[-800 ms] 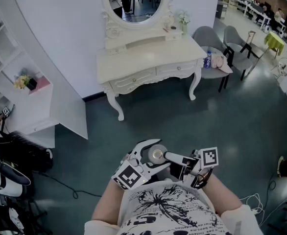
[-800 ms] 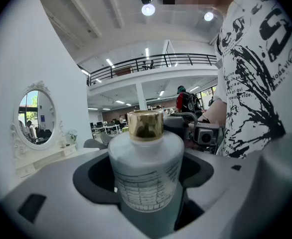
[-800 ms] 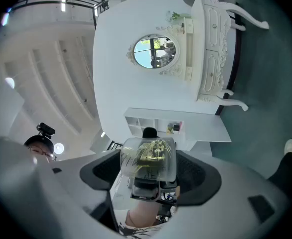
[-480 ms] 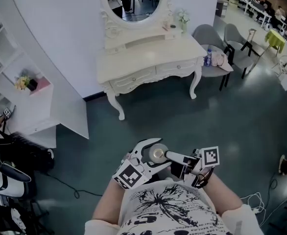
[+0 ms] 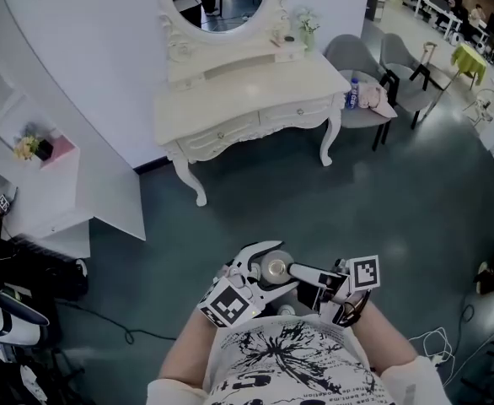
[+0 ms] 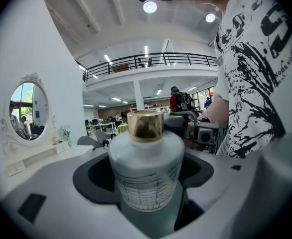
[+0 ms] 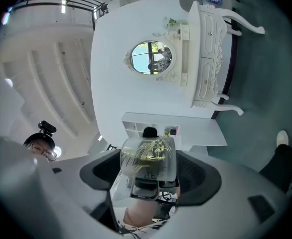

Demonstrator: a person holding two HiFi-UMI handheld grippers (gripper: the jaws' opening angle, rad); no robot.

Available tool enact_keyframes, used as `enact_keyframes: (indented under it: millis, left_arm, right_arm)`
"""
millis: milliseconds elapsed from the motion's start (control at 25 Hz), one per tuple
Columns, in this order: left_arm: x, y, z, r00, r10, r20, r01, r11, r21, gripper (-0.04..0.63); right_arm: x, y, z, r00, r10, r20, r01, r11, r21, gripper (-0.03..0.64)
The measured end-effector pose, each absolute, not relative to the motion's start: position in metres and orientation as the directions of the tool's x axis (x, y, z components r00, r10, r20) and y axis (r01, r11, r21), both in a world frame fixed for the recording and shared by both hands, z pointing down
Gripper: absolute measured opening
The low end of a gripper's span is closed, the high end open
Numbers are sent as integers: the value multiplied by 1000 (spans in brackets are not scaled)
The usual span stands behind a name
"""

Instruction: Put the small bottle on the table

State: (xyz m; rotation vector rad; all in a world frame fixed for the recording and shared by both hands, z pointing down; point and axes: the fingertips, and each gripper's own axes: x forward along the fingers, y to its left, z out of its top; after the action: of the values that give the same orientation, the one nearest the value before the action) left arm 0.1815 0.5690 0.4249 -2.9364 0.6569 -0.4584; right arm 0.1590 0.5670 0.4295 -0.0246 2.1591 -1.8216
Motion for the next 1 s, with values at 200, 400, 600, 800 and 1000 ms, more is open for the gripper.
enact_keyframes:
  millis: [200,400,600,800,1000]
  left_arm:
    - [167,526,431,871,-416,260,-389,-909,-148,350]
    - [141,466,426,886,-391,247,-363,-919,-153,350]
    - [103,399,421,895,-373,244,-340,-926,-166,350]
    - [62,335,413,902,-353,248,-316,-932,-177,350]
    - [30,290,410,898,-359,253,-322,-930,-177,350]
  right_arm:
    - [146,524,436,-943,-243,-228,187,181,-966,359]
    - [119,463,434,-935,-270,-230,182,191,-965,359]
    - [82,394,428,-926,-298,-231,171,214,-962,359]
    - [41,330,419,-918,-315,-239,173,223,-959,359]
    - [9,285,416,-919,-309,-245,182,219,-959,359]
